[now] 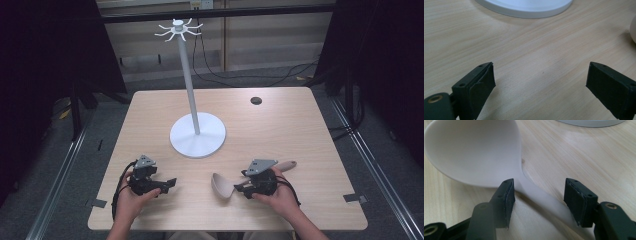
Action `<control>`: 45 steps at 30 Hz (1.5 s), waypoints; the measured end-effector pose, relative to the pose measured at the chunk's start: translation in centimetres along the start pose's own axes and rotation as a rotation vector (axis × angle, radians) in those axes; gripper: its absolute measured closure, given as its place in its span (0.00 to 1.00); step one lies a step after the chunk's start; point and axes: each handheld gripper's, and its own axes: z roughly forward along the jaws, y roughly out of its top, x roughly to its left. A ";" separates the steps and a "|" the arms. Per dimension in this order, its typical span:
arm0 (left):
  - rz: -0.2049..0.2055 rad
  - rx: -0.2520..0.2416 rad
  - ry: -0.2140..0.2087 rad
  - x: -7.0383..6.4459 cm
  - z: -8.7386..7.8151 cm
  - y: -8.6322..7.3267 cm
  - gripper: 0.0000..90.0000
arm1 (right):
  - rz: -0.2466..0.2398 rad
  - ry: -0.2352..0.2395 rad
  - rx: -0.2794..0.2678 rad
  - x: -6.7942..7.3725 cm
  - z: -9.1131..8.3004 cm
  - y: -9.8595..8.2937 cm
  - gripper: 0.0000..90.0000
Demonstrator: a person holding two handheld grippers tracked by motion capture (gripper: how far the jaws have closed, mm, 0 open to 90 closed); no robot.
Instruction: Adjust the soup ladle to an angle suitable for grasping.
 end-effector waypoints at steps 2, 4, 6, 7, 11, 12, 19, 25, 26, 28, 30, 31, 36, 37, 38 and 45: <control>-0.002 0.000 0.001 0.0 0.0 0.0 0.09 | 0.004 0.002 0.001 0.0 0.1 0.1 0.48; 0.000 0.002 -0.001 0.0 0.0 0.0 0.09 | 0.006 0.006 0.003 0.1 0.3 0.3 0.49; 0.003 0.002 0.000 0.0 0.0 0.0 0.09 | -0.002 0.001 0.003 0.3 0.4 0.4 0.50; 0.004 0.001 0.000 0.0 0.0 0.1 0.09 | -0.007 0.007 0.004 0.3 0.5 0.5 0.51; 0.004 0.000 -0.001 0.0 -0.1 0.1 0.09 | -0.021 0.018 0.008 0.4 0.7 0.9 0.54; 0.003 -0.001 -0.001 0.0 0.0 0.0 0.09 | -0.013 0.022 0.009 0.4 0.8 1.0 0.54; 0.000 0.006 -0.011 0.2 0.0 -0.1 0.09 | 0.019 0.054 -0.031 0.3 0.5 1.9 0.55; 0.001 -0.001 -0.009 0.2 -0.1 0.0 0.09 | -0.006 0.152 -0.030 1.6 1.3 2.7 0.80; 0.001 -0.001 -0.009 0.2 -0.1 0.0 0.09 | -0.015 0.171 -0.020 1.8 1.6 2.8 0.85; 0.004 0.002 -0.008 0.2 -0.1 0.0 0.09 | -0.033 0.195 0.000 2.3 2.3 2.9 0.93; 0.006 0.003 -0.007 0.2 -0.1 0.0 0.09 | -0.038 0.220 0.000 2.7 2.8 3.1 0.98; 0.006 0.004 -0.008 0.2 -0.1 0.0 0.09 | -0.040 0.226 -0.003 3.0 3.0 3.2 1.00; 0.007 0.005 -0.011 0.2 -0.1 0.0 0.09 | -0.040 0.220 -0.012 3.4 3.6 3.8 1.00; 0.009 0.004 -0.009 0.2 -0.1 0.0 0.09 | -0.034 0.220 -0.027 3.4 3.8 4.0 1.00; 0.011 0.005 -0.010 0.2 -0.1 0.0 0.09 | -0.026 0.219 -0.030 3.4 3.9 4.1 1.00; 0.013 0.004 -0.008 0.1 0.1 0.2 0.09 | 0.003 0.215 -0.054 3.6 4.8 4.8 1.00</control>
